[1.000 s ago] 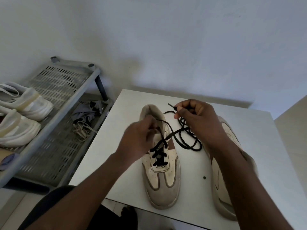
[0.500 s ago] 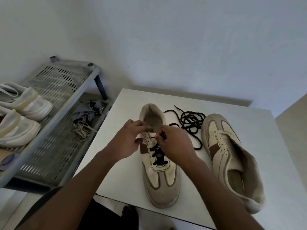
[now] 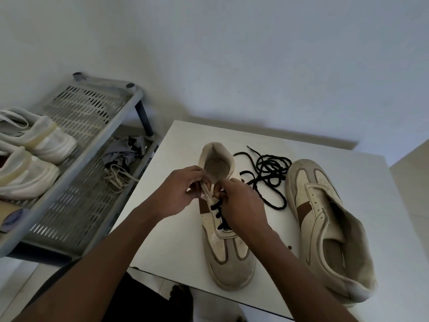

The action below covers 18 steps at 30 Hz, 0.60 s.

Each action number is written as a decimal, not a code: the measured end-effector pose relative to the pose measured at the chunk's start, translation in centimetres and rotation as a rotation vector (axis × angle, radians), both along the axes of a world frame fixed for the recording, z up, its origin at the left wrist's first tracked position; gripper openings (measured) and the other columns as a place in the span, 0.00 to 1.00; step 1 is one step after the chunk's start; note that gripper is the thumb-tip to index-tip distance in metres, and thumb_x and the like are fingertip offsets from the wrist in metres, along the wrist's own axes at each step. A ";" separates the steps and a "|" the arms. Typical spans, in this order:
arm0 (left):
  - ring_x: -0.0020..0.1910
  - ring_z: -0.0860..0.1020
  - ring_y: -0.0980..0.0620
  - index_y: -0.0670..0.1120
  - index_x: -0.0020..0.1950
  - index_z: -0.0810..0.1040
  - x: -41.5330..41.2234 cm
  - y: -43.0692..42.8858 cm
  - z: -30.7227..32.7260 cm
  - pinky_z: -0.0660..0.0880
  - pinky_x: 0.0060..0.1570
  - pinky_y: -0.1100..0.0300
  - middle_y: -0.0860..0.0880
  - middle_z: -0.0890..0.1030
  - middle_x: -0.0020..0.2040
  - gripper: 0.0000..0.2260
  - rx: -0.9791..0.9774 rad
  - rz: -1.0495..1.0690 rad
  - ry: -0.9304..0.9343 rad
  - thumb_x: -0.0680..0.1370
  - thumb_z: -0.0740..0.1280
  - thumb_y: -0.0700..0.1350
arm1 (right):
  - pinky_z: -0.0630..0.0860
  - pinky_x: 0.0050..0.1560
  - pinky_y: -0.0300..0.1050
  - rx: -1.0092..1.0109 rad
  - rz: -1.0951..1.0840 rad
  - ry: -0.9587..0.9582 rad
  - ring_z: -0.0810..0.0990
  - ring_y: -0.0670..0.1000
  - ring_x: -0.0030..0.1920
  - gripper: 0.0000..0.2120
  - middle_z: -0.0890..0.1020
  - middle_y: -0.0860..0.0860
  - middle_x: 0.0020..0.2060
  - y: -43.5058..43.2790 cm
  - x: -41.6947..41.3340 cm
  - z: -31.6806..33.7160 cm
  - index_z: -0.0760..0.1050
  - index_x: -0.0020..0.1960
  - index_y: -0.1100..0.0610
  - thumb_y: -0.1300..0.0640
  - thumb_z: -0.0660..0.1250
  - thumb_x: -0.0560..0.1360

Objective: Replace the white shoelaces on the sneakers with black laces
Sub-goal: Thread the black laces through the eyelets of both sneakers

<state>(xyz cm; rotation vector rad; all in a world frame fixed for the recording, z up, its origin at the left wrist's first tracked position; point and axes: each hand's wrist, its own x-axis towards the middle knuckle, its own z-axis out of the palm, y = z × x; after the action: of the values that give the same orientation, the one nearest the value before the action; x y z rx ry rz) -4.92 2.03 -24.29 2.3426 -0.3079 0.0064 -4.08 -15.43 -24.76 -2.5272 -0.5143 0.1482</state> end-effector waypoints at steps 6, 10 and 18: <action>0.44 0.77 0.57 0.41 0.52 0.80 -0.1 0.0 0.0 0.76 0.46 0.61 0.52 0.79 0.49 0.12 0.015 -0.021 -0.007 0.70 0.72 0.31 | 0.80 0.41 0.51 0.158 -0.017 0.078 0.80 0.50 0.39 0.06 0.80 0.49 0.41 0.3 0.2 -1.3 0.75 0.49 0.50 0.60 0.62 0.78; 0.43 0.76 0.61 0.42 0.51 0.80 -0.2 -0.4 0.0 0.74 0.44 0.68 0.53 0.79 0.48 0.13 0.019 -0.014 -0.007 0.70 0.72 0.30 | 0.81 0.38 0.51 0.311 -0.054 0.233 0.82 0.48 0.31 0.07 0.82 0.49 0.37 0.3 -0.1 -1.3 0.77 0.49 0.53 0.63 0.62 0.79; 0.34 0.77 0.60 0.53 0.45 0.74 -1.8 -1.0 1.5 0.71 0.33 0.72 0.55 0.77 0.44 0.12 0.069 0.198 0.093 0.71 0.75 0.40 | 0.80 0.40 0.38 0.374 -0.049 0.310 0.82 0.43 0.35 0.05 0.82 0.45 0.36 -0.4 0.5 -0.2 0.80 0.45 0.54 0.59 0.67 0.77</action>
<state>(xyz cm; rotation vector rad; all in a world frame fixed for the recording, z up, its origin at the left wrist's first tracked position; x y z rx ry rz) -6.71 1.02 -22.78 2.4240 -0.0301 -0.0174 -3.59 -15.88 -24.99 -2.1000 -0.3207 0.3817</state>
